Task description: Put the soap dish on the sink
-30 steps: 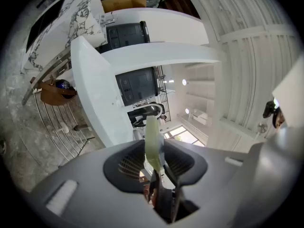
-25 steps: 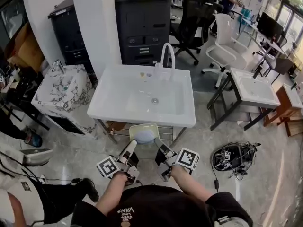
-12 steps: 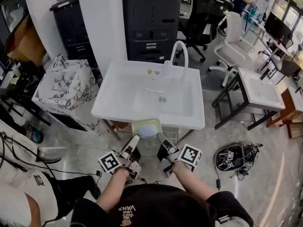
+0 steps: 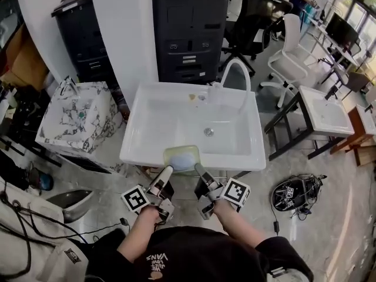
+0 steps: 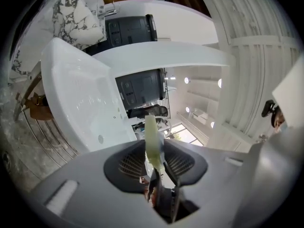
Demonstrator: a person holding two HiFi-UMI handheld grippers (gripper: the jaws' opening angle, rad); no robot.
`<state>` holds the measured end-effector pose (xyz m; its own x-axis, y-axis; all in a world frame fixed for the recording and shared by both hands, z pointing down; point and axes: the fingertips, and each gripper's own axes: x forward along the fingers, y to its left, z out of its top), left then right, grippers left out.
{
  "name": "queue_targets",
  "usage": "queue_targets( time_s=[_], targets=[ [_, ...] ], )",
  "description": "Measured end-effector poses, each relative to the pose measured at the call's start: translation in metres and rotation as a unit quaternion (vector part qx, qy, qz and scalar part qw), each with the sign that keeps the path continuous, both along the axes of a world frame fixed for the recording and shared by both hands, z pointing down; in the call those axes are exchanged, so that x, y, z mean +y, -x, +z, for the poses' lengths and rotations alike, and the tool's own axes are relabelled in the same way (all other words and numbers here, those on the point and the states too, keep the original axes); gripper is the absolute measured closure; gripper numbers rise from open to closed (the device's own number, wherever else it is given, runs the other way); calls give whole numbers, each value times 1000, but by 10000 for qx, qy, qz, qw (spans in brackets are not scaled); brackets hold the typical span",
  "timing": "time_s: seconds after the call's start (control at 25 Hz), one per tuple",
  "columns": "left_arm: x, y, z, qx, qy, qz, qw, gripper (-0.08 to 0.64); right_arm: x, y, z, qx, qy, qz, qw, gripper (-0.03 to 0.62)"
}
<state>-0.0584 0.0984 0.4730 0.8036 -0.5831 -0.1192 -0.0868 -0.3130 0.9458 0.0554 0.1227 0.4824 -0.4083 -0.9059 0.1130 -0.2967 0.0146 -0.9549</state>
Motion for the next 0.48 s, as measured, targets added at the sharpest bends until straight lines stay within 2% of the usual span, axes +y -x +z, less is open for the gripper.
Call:
queue_targets(
  time_s=[0.24, 0.48],
  targets=[
    [-43, 19, 3, -67, -94, 296, 9995, 397, -39, 25, 1, -227, -151, 203, 9994, 522],
    [-77, 30, 11, -123, -27, 571, 9983, 397, -63, 33, 14, -24, 151, 544, 9984, 522]
  ],
)
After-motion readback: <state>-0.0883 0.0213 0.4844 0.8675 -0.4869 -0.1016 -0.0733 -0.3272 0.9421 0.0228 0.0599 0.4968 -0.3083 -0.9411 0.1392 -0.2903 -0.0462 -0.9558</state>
